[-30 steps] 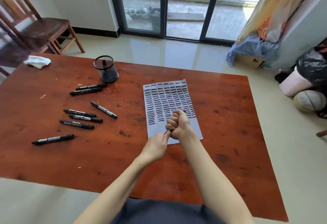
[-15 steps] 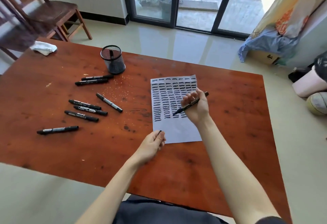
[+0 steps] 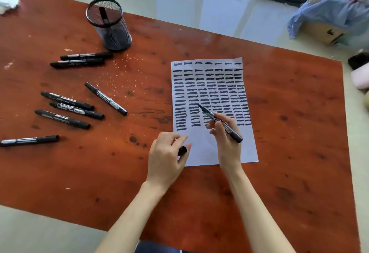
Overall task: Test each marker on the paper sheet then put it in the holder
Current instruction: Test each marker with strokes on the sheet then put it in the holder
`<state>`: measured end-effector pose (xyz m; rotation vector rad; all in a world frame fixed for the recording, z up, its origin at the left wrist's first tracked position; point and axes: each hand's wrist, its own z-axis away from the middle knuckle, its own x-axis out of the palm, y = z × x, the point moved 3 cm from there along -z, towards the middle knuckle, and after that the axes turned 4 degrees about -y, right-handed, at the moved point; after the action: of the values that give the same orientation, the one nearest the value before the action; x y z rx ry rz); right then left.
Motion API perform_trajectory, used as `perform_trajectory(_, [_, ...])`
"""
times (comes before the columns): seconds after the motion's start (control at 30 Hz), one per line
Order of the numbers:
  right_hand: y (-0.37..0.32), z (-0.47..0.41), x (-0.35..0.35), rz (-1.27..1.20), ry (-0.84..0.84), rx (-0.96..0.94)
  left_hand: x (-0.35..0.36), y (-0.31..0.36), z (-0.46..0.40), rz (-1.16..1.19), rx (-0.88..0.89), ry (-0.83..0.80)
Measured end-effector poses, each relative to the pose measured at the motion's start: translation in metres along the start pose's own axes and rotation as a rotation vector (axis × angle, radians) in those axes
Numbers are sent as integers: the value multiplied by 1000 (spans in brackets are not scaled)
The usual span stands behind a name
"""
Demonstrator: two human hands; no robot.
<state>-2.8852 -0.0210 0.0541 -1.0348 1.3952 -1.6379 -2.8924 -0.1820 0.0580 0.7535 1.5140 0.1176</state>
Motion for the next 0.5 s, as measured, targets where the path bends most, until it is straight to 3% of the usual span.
perform_trajectory(0.23, [15, 0, -1, 36, 18, -90, 28, -4, 13, -151, -27, -139])
perform_trajectory(0.5, [14, 2, -1, 97, -49, -148, 29, -4, 10, -203, -57, -159])
